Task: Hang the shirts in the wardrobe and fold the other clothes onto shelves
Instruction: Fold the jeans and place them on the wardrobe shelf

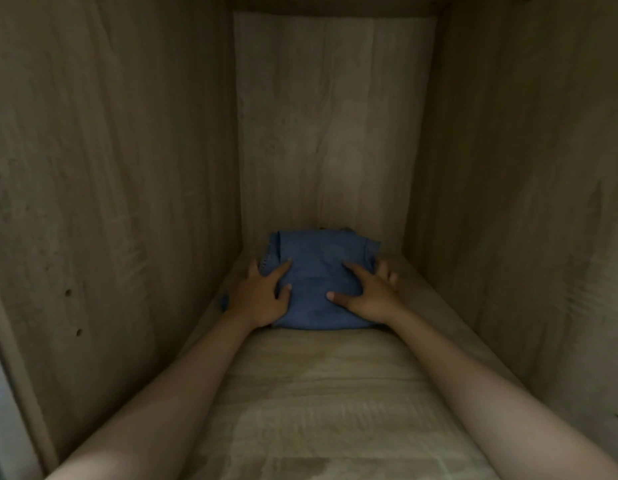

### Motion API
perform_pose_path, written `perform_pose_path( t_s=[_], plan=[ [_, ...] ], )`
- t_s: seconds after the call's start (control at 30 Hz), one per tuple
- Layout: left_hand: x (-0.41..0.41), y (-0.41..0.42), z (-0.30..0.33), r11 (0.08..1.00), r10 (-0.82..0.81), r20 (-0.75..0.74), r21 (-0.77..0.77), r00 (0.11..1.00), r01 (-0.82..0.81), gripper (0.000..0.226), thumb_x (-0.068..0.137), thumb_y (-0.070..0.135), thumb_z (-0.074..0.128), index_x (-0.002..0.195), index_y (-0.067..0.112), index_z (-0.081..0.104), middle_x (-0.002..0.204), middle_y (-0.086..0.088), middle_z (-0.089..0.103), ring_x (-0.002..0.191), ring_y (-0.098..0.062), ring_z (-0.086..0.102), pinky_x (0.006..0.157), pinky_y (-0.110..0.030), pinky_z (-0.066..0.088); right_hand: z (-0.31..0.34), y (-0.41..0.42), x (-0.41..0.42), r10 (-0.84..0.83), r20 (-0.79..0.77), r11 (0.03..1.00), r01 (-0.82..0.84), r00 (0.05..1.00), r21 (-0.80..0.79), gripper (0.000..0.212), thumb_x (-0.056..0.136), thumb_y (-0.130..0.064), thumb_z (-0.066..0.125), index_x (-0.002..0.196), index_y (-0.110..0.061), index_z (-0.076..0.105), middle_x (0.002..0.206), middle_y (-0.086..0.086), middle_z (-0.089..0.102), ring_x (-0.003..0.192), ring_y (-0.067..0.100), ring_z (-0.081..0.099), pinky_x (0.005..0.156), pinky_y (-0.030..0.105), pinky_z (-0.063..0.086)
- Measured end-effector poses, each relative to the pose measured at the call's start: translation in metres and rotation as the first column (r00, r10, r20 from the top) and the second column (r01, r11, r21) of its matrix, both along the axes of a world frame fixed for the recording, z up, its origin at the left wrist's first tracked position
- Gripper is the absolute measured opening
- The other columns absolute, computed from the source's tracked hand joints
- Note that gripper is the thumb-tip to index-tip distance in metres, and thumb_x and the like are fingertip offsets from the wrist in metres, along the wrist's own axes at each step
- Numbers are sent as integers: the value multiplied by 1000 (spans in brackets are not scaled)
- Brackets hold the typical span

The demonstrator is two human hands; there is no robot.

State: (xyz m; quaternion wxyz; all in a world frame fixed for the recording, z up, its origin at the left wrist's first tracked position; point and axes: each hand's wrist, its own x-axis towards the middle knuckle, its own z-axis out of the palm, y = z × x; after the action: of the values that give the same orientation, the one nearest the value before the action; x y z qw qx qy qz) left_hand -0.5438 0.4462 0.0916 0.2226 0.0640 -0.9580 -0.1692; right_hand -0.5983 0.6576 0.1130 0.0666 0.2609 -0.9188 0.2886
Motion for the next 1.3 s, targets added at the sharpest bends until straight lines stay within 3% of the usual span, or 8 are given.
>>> perform_pose_path(
  t_s=[0.13,0.3,0.47,0.67,0.83,1.0,1.13,1.3],
  plan=[
    [-4,-5,12,982,-138,98,144,986,123,62,93,38,51,148,34,21,147,-8,40,132,-24,40,95,-16,27,3,3,-8,170,241,966,-113,955,-231,83,83,-37,71,148,-20,24,148,0,31,138,17,31,103,16,25],
    [-9,-19,16,946,-189,112,288,976,150,78,83,47,63,148,34,22,154,-2,26,139,-19,30,115,-33,25,10,10,-19,162,326,929,-32,931,-370,77,66,-21,87,130,-20,44,127,-10,50,108,4,51,86,8,39],
    [-7,-6,17,902,-257,53,371,965,220,74,84,39,67,146,30,28,142,11,35,130,-7,34,103,-16,25,17,20,-26,90,301,951,8,949,-308,94,60,-18,89,140,-17,39,133,-6,41,123,13,43,95,21,36],
    [-13,1,36,572,-255,26,810,967,129,44,86,39,64,123,14,62,127,-4,61,108,-14,60,98,-28,46,21,33,-20,56,286,969,17,957,-248,99,62,-21,88,144,-17,34,147,5,35,132,18,36,93,19,31],
    [-10,5,35,620,-299,47,769,953,156,47,88,15,64,134,16,51,139,-2,49,115,-9,50,97,-18,37,24,36,-16,51,246,983,-6,968,-183,97,66,-24,86,146,-16,30,148,6,33,134,20,35,95,21,31],
    [-7,14,32,634,-223,-136,732,965,249,58,84,6,68,136,12,46,134,-2,47,117,-10,47,99,-20,37,22,35,-9,-29,186,994,49,982,-103,102,62,-41,86,146,-21,31,149,6,31,134,23,35,105,29,33],
    [-11,20,26,953,-102,-219,259,970,159,62,88,24,63,144,24,35,136,-4,35,125,-26,33,111,-38,26,23,35,0,-5,150,998,14,989,-55,88,72,-39,80,143,-16,34,143,2,41,131,18,40,90,16,28],
    [-13,22,20,990,137,100,-46,986,-133,62,91,48,46,147,38,19,149,-9,16,132,-33,19,111,-52,13,18,35,9,-81,74,996,83,994,-25,92,72,-50,76,146,-22,29,151,9,29,138,25,27,105,26,25]
  ],
)
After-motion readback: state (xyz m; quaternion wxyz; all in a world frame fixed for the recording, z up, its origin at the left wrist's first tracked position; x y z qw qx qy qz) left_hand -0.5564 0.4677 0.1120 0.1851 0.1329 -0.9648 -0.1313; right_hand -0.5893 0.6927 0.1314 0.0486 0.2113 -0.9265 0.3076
